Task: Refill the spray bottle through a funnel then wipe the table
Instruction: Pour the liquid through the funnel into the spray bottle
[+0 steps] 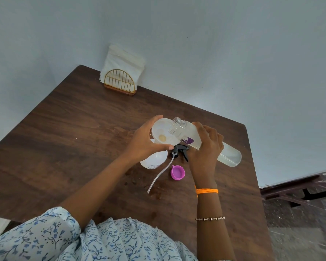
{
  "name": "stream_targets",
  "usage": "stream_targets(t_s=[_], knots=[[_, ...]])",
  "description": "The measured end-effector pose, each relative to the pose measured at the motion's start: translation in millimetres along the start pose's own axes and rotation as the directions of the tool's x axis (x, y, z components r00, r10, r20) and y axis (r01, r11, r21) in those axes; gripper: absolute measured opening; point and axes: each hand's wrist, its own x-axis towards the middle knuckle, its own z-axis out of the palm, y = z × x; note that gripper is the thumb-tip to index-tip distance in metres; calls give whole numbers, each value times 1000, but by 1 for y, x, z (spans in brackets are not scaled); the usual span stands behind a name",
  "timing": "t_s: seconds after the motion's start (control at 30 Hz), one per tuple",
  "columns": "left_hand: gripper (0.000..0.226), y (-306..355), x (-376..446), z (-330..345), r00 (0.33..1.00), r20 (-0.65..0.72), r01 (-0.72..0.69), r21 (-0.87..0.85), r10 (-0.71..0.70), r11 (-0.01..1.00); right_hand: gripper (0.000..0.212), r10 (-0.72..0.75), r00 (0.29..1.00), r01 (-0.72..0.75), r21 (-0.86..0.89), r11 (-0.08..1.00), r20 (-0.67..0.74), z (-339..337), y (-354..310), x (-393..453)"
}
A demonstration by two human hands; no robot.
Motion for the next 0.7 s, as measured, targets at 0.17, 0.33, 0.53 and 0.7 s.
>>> stream_targets(t_s=[0.17,0.33,0.53,0.7], knots=[[93,0,0,0,1000,5,1,-2,-1,1000,64,-2,1000,2,-9,1000,-1,0,0,0],[92,1,0,0,1000,1,-1,1,1,1000,63,-10,1000,10,-27,1000,-1,0,-1,0],[91,2,-1,0,1000,-1,-6,8,6,1000,62,-9,1000,9,-27,1000,-7,1,-1,1],[91,3,-1,0,1000,2,-8,12,8,1000,61,-11,1000,11,-27,1000,-6,1,-2,0]])
